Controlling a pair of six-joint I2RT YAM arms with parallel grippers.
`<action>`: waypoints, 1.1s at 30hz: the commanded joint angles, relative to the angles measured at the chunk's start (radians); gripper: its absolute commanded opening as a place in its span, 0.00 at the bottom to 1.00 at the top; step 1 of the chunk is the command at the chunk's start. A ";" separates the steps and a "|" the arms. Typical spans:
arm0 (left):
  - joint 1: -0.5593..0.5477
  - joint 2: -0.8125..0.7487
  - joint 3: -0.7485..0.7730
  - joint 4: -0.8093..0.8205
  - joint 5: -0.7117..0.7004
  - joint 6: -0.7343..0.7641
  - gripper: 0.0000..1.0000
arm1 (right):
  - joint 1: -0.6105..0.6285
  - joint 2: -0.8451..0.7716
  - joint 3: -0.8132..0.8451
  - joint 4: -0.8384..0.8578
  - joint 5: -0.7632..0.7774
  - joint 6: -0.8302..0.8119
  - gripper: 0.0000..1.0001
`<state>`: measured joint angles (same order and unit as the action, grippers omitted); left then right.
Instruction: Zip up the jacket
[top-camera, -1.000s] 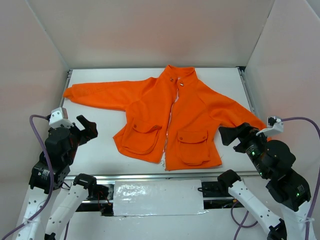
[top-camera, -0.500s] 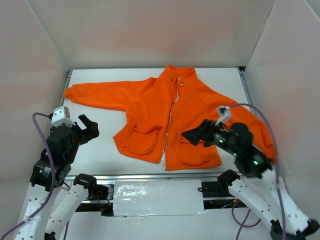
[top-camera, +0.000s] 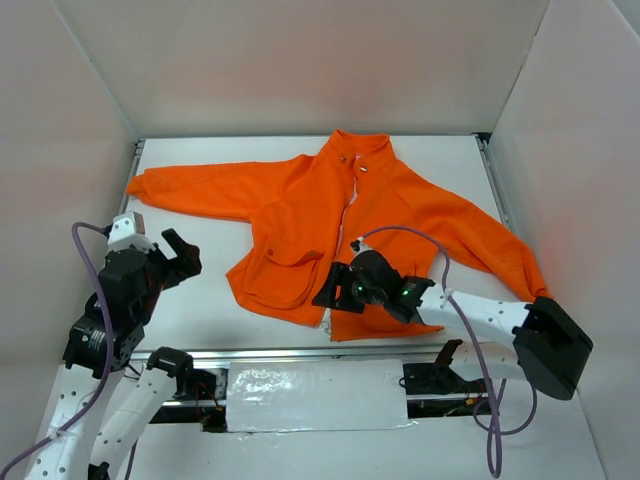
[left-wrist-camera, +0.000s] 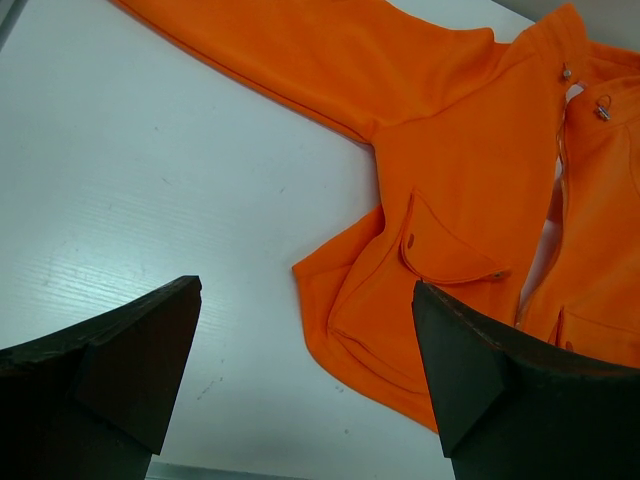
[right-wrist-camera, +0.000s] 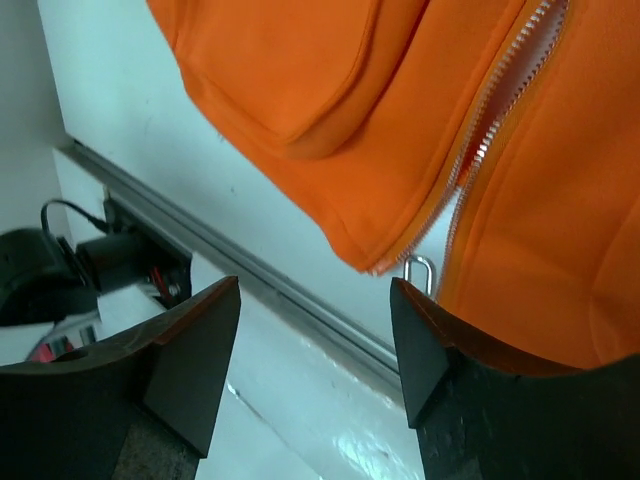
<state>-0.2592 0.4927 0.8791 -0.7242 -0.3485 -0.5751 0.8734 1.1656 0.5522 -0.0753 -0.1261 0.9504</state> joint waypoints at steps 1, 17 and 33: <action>-0.006 0.015 0.001 0.054 0.023 0.029 0.99 | 0.024 0.043 -0.009 0.186 0.104 0.091 0.69; -0.008 0.023 -0.002 0.069 0.062 0.047 0.99 | -0.016 0.253 0.160 0.023 0.344 0.067 0.68; -0.008 0.023 -0.002 0.072 0.075 0.052 1.00 | -0.039 0.393 0.117 0.186 0.253 0.077 0.71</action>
<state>-0.2611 0.5198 0.8787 -0.7013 -0.2844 -0.5488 0.8394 1.5375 0.6857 0.0341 0.1486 1.0248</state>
